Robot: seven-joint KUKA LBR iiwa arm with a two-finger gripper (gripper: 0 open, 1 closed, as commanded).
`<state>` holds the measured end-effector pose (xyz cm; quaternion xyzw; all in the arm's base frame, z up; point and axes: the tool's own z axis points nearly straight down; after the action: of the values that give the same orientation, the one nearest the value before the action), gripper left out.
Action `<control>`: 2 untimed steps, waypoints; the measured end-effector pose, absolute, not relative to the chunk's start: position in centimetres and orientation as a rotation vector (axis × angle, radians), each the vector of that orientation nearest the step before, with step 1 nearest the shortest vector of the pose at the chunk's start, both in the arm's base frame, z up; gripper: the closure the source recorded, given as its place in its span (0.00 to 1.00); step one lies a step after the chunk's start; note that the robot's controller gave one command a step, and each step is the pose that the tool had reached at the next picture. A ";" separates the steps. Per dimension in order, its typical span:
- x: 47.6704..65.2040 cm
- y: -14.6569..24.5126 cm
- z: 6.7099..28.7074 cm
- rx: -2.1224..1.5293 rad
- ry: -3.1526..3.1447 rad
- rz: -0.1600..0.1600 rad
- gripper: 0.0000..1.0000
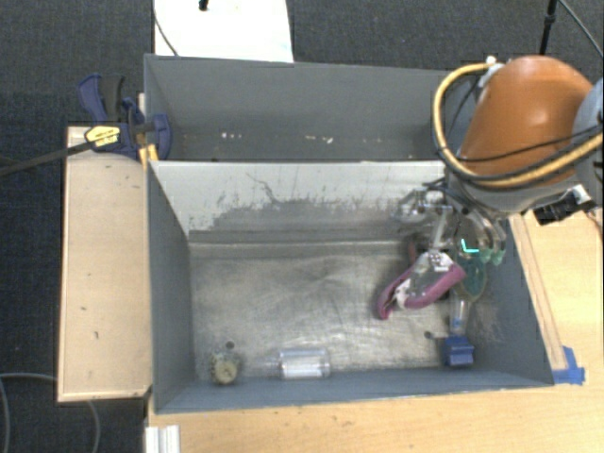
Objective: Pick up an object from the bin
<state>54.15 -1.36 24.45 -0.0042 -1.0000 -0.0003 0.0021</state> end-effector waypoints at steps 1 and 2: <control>53.3 -6.2 14.3 0.217 -3.129 0.000 0.00; 57.7 -10.7 7.2 0.708 -3.068 0.001 0.00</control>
Offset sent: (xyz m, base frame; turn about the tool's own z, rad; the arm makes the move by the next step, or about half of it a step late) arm -0.0071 -0.0466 -0.0976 -0.1502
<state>57.69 -10.74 7.18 0.2247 -0.9744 0.0003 -0.0035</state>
